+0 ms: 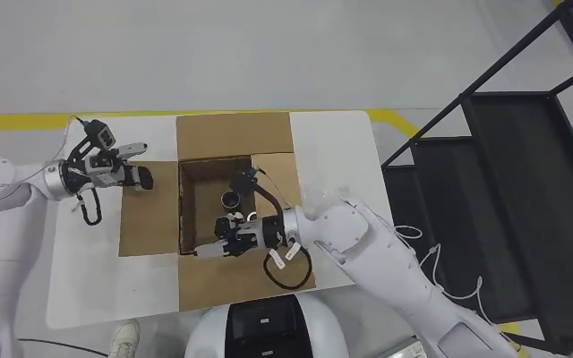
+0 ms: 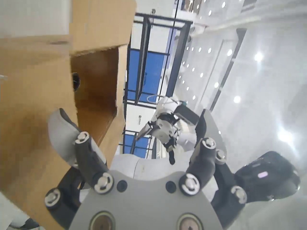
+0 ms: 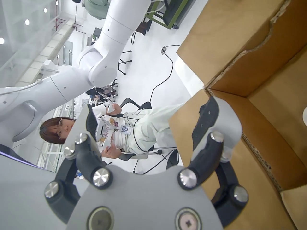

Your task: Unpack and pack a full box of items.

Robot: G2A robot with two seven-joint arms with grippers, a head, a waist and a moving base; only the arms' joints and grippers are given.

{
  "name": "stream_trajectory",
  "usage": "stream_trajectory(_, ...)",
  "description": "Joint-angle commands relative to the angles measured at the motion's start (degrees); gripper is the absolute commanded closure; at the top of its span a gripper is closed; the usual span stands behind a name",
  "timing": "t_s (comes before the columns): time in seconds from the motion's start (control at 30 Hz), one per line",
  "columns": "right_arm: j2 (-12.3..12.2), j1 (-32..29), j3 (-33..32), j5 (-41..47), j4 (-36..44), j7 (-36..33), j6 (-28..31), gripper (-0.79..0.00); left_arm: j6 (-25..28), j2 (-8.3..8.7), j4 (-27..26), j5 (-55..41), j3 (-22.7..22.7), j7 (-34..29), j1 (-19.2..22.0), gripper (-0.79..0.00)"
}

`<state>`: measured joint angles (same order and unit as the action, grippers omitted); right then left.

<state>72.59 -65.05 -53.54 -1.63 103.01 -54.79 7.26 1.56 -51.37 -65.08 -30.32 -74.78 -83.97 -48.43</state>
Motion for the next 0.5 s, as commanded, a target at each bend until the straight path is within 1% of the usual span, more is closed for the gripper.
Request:
stream_trajectory(0.0, -0.40, -1.14, -1.42, 0.80, 0.17, -0.58, 0.53, -0.785, 0.07, -0.05, -3.24, 0.57, 0.63, -0.21, 0.06, -0.785)
stream_trajectory(0.13, -1.36, -4.24, -4.74, 2.03, 0.92, -1.35, 2.13, -0.785, 1.54, -0.70, -8.06, 2.40, 3.82, 1.11, 1.16, -0.785)
stream_trajectory(0.27, -2.32, -7.79, -8.32, 2.85, 2.07, -1.24, 3.59, -0.785, 4.88, -2.08, -10.19, 6.23, 9.14, 6.40, 3.28, -0.785)
stream_trajectory(0.3, -2.56, -8.73, -9.27, 2.97, 2.37, -1.11, 3.85, -0.785, 5.79, -2.56, -10.01, 7.14, 10.59, 8.92, 3.79, -0.785)
stream_trajectory(0.37, -3.01, -10.54, -11.07, 3.32, 3.08, -0.97, 4.41, -0.785, 7.67, -3.66, -10.19, 8.18, 14.25, 11.33, 4.77, -0.785)
stream_trajectory(0.47, -3.59, -12.93, -13.20, 3.79, 4.13, -0.94, 5.15, -0.785, 9.12, -5.49, -7.67, 7.88, 19.15, 14.51, 6.64, -0.785)
